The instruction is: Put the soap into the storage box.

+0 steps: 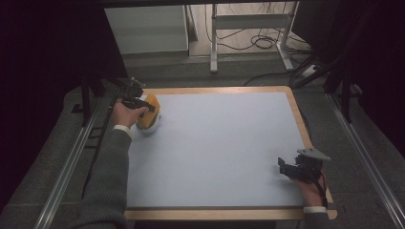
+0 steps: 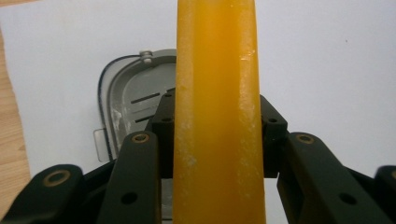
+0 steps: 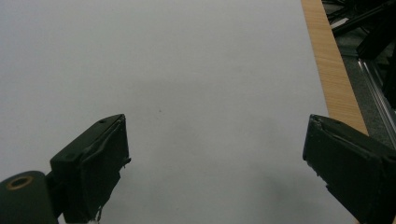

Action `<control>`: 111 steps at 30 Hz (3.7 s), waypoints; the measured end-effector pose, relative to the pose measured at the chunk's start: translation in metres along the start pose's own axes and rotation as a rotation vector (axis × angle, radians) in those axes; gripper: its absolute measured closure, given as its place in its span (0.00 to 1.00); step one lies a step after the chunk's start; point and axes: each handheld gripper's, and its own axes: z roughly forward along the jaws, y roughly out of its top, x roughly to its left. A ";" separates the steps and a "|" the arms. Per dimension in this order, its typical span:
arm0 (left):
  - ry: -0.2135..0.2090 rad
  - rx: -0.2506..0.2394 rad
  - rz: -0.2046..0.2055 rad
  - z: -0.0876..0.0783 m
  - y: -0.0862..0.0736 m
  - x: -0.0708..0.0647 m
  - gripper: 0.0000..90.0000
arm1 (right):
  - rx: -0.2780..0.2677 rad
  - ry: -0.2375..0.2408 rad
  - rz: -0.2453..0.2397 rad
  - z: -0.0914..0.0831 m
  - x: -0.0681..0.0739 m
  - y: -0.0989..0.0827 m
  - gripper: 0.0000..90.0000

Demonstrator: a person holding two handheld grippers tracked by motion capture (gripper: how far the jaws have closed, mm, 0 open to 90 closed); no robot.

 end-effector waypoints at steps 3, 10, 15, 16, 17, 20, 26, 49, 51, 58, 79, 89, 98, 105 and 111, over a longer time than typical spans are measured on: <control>0.004 -0.004 -0.015 0.001 0.001 0.004 0.68 | 0.000 -0.001 0.000 0.000 0.000 0.000 0.08; 0.016 -0.018 -0.039 0.000 0.001 0.010 0.68 | 0.000 -0.002 0.003 0.000 -0.001 -0.001 0.08; 0.013 -0.014 -0.056 0.004 -0.002 0.016 0.68 | -0.001 -0.001 0.002 0.000 -0.001 -0.001 0.08; 0.011 -0.011 -0.060 0.005 -0.003 0.016 0.68 | -0.001 -0.002 0.001 0.000 -0.001 -0.001 0.08; 0.010 -0.008 -0.060 0.006 -0.004 0.017 0.68 | 0.001 -0.002 0.002 0.000 -0.001 -0.001 0.08; 0.012 -0.008 -0.062 0.009 -0.005 0.017 0.68 | 0.003 -0.002 0.000 0.000 0.000 -0.001 0.08; 0.018 -0.011 -0.079 0.012 -0.005 0.021 0.68 | 0.005 -0.003 0.001 0.001 0.000 -0.001 0.08; 0.056 -0.057 -0.093 0.007 -0.006 0.023 0.46 | 0.006 -0.005 -0.003 0.001 0.000 -0.001 0.08; 0.088 -0.070 -0.088 0.003 -0.007 0.023 0.34 | 0.007 -0.005 -0.004 0.001 0.001 -0.001 0.08; 0.097 -0.124 -0.041 -0.018 -0.012 0.019 0.23 | 0.010 -0.005 -0.008 0.002 0.001 -0.002 0.08; -0.138 -0.220 0.148 -0.044 -0.066 -0.023 0.22 | 0.011 -0.005 -0.008 0.001 0.001 -0.001 0.08; -0.210 -0.220 0.196 -0.037 -0.113 -0.039 0.23 | 0.008 -0.003 -0.010 0.001 0.002 -0.001 0.08; -0.234 -0.253 0.172 -0.032 -0.155 -0.040 0.23 | 0.000 0.003 -0.010 -0.001 0.005 0.000 0.08; -0.281 -0.230 0.173 -0.016 -0.175 -0.037 0.23 | 0.004 -0.002 -0.015 -0.001 0.005 0.000 0.08; -0.289 -0.235 0.176 -0.017 -0.177 -0.037 0.22 | 0.002 -0.006 -0.018 -0.001 0.006 0.000 0.08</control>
